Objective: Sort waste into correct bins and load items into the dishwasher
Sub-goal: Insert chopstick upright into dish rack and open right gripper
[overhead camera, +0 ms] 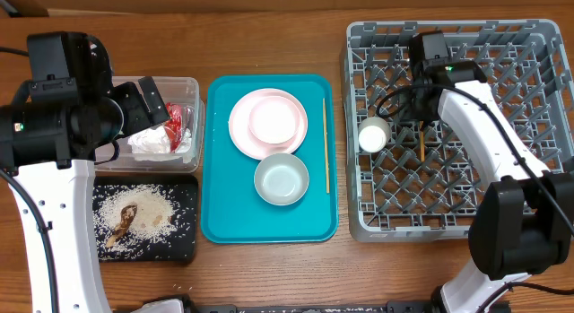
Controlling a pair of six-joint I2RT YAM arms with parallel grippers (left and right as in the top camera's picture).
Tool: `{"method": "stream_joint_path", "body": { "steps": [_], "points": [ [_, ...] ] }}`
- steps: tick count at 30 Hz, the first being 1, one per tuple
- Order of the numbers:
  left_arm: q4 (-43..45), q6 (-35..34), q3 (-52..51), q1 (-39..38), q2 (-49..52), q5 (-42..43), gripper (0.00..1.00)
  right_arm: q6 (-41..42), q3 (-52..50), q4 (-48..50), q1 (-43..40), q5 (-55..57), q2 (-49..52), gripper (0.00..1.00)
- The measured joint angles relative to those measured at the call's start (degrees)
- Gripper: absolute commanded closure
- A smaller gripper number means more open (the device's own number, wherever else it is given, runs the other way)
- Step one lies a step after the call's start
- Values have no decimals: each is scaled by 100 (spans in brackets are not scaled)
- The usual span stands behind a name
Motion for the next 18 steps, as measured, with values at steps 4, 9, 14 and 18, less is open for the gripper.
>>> {"method": "stream_joint_path", "body": {
  "steps": [4,9,14,18],
  "points": [
    [-2,0,0,0,0,0,0,-17,-83,94,0,-4,0,95],
    [0,0,0,0,0,0,0,-20,-181,210,0,-7,0,94],
    [0,0,0,0,0,0,0,-17,-308,289,0,-7,0,90],
    [0,0,0,0,0,0,0,-22,-328,306,0,-7,0,90]
  ]
}}
